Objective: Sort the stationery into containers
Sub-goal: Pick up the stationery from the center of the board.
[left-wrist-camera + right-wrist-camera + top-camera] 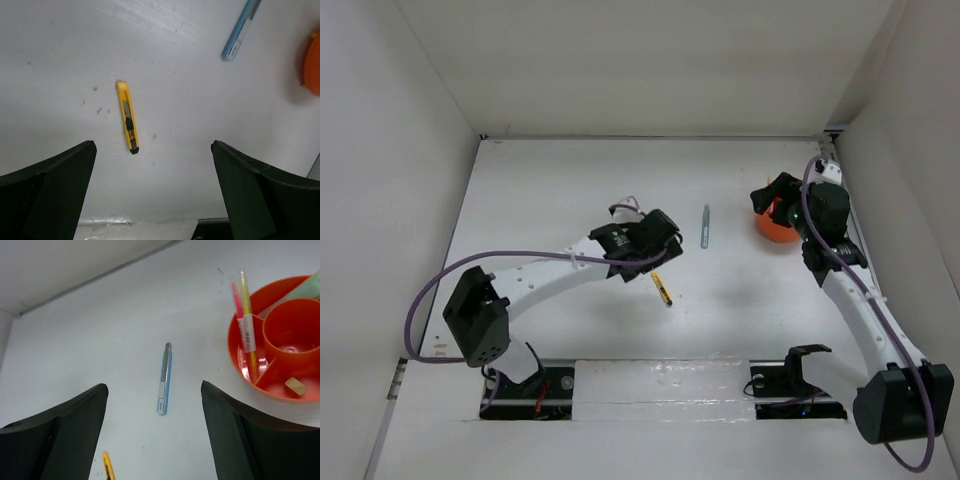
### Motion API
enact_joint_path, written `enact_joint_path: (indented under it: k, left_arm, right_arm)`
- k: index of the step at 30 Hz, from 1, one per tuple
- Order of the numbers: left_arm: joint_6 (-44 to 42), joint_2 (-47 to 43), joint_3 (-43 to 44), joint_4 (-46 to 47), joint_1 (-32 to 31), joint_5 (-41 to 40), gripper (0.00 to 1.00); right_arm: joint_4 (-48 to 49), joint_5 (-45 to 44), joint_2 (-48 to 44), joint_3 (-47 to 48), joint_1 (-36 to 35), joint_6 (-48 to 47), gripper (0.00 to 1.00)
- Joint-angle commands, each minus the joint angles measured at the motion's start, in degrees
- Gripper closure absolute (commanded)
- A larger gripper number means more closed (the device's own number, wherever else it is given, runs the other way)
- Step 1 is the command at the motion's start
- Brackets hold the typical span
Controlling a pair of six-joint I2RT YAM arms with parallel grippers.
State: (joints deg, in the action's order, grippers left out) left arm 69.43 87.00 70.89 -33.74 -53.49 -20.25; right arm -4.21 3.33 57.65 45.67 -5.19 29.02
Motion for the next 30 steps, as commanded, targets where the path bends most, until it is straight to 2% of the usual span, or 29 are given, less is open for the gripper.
enact_joint_path:
  k: [1, 3, 6, 9, 11, 16, 17, 18, 21, 25, 27, 30]
  left_arm:
    - [8.9, 2.9, -2.7, -3.8, -2.1, -0.8, 0.01]
    - [8.9, 6.0, -3.2, -2.5, -2.7, 3.1, 0.01]
    - [10.2, 11.1, -3.0, -1.3, -5.7, 4.7, 0.01]
    - [10.2, 16.7, 1.2, -4.0, -6.3, 6.4, 0.01]
    - [10.7, 23.8, 5.9, -6.5, -6.3, 6.4, 0.02]
    - [12.6, 27.0, 8.3, -8.5, -6.3, 7.2, 0.07]
    - [12.6, 27.0, 8.3, -9.8, -6.3, 7.2, 0.11]
    - [13.3, 27.6, 9.0, -9.8, -6.3, 7.2, 0.21]
    - [14.9, 28.1, 9.5, -12.7, -6.3, 7.2, 0.41]
    - [16.2, 28.8, 8.9, -15.0, -5.0, 7.2, 0.42]
    - [16.2, 29.5, 7.8, -15.0, -4.2, 7.9, 0.53]
    - [16.2, 30.9, 5.5, -14.3, -2.8, 8.6, 0.61]
  right_arm:
    - [-4.0, 7.3, 3.3, 5.6, -0.7, -9.8, 0.19]
    - [-4.6, 8.3, 4.4, 6.3, -0.7, -10.9, 0.19]
    - [-3.3, 9.8, 4.9, 5.8, -0.7, -10.9, 0.19]
    - [-2.6, 12.5, 4.9, 5.7, -0.7, -10.9, 0.19]
    - [-0.5, 15.3, 4.4, 4.0, -1.2, -10.4, 0.19]
    - [-0.5, 16.5, 2.2, 3.5, -1.2, -10.4, 0.19]
    - [-0.5, 16.5, 1.7, 3.5, -1.2, -10.4, 0.19]
    - [-0.5, 16.5, 1.7, 3.5, -1.2, -10.4, 0.19]
    - [-0.5, 17.4, 0.4, 2.9, -0.1, -9.9, 0.19]
    - [0.8, 20.4, -0.2, 2.3, 1.1, -9.2, 0.19]
    - [2.0, 21.6, -0.2, 1.6, 1.6, -8.5, 0.19]
    - [3.3, 24.1, -0.2, 1.1, 2.8, -7.9, 0.19]
